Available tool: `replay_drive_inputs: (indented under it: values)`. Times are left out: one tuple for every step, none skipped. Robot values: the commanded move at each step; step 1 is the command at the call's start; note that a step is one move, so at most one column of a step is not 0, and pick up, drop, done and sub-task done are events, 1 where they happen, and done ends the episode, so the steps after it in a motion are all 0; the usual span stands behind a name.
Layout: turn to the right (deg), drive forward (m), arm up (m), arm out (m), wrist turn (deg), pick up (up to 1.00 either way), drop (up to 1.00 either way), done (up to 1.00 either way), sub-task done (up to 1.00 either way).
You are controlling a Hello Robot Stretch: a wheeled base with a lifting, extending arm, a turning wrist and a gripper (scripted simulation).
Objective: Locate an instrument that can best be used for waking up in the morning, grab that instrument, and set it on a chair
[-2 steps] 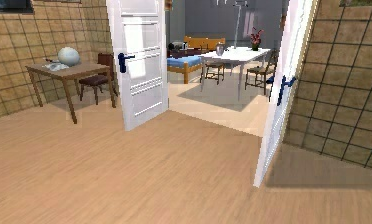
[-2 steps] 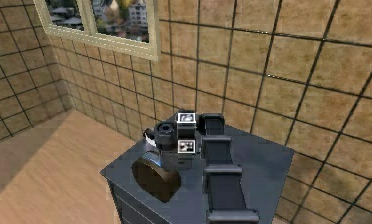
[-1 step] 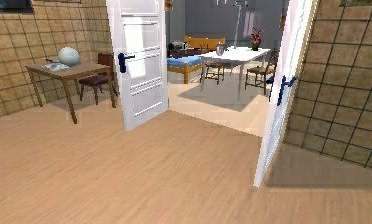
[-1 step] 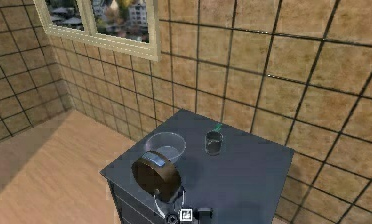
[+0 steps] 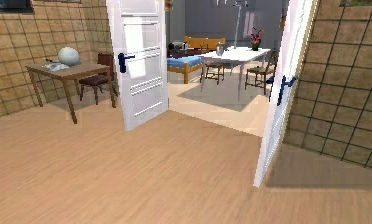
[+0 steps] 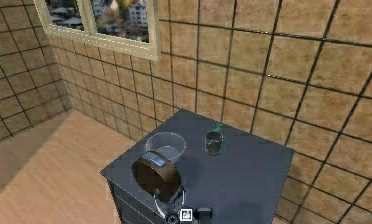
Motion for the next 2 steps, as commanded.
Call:
replay_drive_inputs:
  values:
    - [0.0, 0.0, 0.1, 0.0, 0.0, 0.0, 0.0, 0.0, 0.0]
    - [0.0, 0.0, 0.28, 0.0, 0.0, 0.0, 0.0, 0.0, 0.0]
